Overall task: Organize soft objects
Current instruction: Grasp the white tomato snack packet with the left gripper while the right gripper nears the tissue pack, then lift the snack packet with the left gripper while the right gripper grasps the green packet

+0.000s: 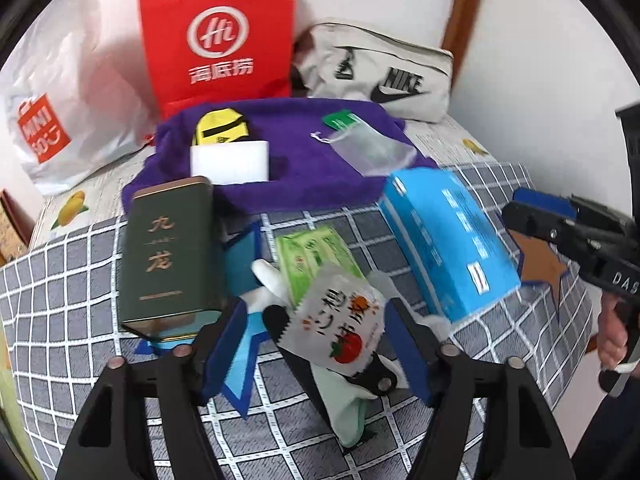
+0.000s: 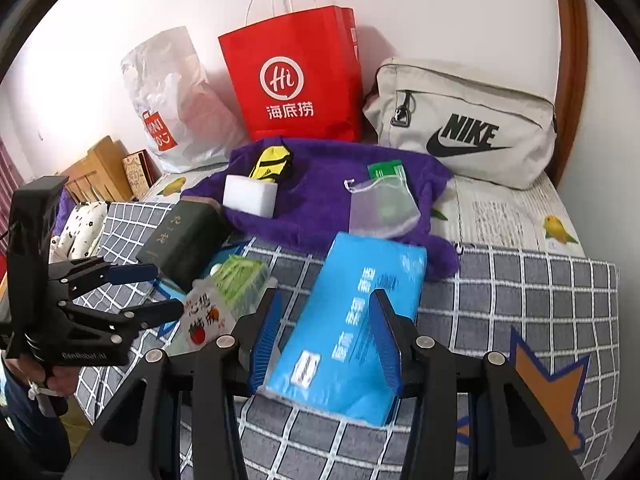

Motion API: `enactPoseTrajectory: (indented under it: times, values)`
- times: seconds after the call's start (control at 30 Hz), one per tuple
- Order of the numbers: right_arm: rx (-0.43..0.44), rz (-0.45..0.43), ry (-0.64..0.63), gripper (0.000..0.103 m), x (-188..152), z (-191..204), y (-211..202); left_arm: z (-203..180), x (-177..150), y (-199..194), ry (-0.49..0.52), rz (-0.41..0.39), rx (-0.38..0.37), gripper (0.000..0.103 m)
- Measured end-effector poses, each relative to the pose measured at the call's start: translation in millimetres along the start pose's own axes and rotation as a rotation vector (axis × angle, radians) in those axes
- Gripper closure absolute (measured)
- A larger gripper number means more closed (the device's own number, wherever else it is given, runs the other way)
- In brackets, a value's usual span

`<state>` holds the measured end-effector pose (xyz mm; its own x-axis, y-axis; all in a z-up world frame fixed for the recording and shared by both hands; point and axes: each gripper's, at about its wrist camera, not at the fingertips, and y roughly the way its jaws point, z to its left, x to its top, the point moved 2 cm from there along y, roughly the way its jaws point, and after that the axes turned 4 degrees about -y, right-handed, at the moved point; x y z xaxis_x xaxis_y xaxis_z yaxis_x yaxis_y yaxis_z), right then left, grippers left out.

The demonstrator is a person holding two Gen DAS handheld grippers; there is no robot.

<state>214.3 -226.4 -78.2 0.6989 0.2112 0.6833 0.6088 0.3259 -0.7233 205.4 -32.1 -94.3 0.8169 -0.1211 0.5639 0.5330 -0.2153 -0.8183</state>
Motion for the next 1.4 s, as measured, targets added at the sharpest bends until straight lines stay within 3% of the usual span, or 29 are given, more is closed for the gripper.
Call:
enactPoseTrajectory:
  times: [0.37, 0.8, 0.83, 0.87, 1.07, 1.23, 1.4]
  values:
    - [0.009, 0.015, 0.021, 0.057, -21.5, -7.7, 2.2, -20.7, -9.4, 30.1, 0.128, 0.04, 0.088, 0.027]
    - [0.033, 0.023, 0.054, 0.057, -27.7, -18.8, 10.2, -28.1, -11.0, 46.6, 0.162, 0.069, 0.072, 0.027]
    - [0.033, 0.024, 0.058, 0.057, -28.1, -19.5, 10.4, -27.6, -9.9, 45.0, 0.161, 0.063, 0.068, 0.03]
    - [0.034, 0.026, 0.063, 0.057, -28.7, -20.3, 10.9, -27.8, -9.1, 42.7, 0.161, 0.055, 0.057, 0.039]
    - [0.045, 0.027, 0.066, 0.057, -29.8, -18.0, 13.1, -23.0, -7.8, 30.9, 0.152, 0.033, 0.013, 0.054]
    - [0.05, 0.037, 0.051, 0.057, -31.7, -11.8, 15.2, -11.8, -7.6, 18.7, 0.105, 0.011, -0.024, 0.057]
    - [0.056, 0.034, 0.037, 0.057, -30.5, -5.3, 14.8, 1.1, -6.0, 8.5, 0.066, -0.009, -0.015, 0.057]
